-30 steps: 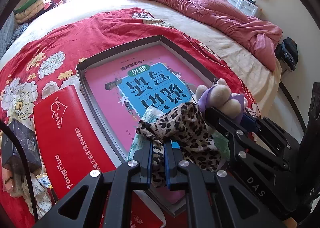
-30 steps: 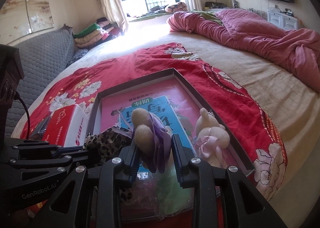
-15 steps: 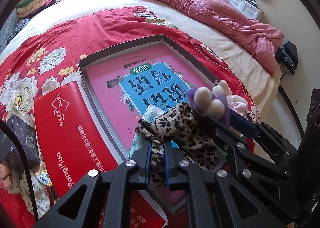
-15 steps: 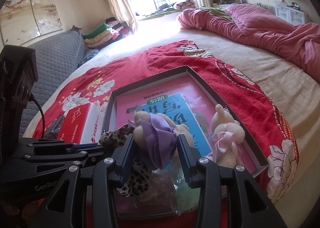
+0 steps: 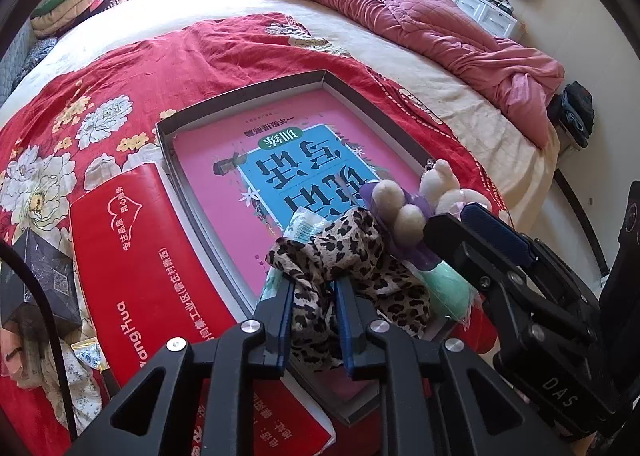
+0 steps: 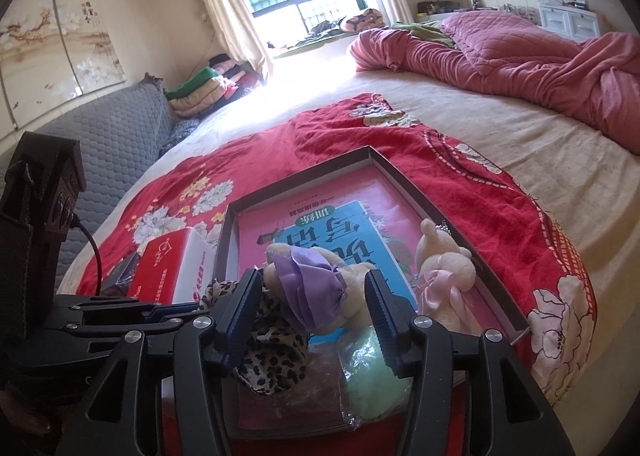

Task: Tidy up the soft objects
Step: 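Open the right tool to drop the plush while the left tool releases the leopard cloth, then move both open tools back over the remaining pile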

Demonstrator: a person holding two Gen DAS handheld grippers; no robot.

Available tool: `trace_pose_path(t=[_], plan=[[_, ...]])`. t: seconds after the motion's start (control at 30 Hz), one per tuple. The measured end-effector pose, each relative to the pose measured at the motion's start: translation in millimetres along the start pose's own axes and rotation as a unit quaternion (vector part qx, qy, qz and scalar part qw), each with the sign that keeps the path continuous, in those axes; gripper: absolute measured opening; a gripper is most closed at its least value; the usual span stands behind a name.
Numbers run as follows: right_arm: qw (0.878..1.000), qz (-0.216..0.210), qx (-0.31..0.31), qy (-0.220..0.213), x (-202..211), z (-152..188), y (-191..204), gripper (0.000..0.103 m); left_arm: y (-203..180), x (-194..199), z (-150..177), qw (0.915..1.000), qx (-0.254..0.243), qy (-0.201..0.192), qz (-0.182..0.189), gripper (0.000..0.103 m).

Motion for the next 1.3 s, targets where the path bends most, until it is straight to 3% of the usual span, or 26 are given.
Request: trace_pose_path(t=[0.23,0.4,1.07,1.3], plan=[[1.0,0.007,-0.026,-0.005,3.7,-2.5,-10.9,0.058,-1.1,2.2,-0.5,1.0,-0.004,-0.002,0.003,0.036],[0.999,0.017,-0.035,-0.002,3.8,-1.1,-16.6,0.061,-2.1,3.6,0.1,1.0,-0.008,-0.004,-0.001,0.037],[0.994,0.103,-0.027,-0.033,21.6,-9.8,-30.9,0.072,-7.4,32.5,0.3,0.9992,-0.021,-0.034,-0.008,0.061],[0.993,0.107,-0.028,-0.041,28.8,-12.7,-29.6,0.073,-7.7,48.9,0.3,0.9984,-0.022,-0.051,-0.01,0.065]])
Point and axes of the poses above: each gripper's, at about its wrist camera, not at the fingertips, and x roughly against the way its jaws point, y to its left, z to its underside, the point moved 6 cm from there along -x, roughly the way its jaws point, and after that the axes turned 6 degrees about z, right-handed, at the moved point
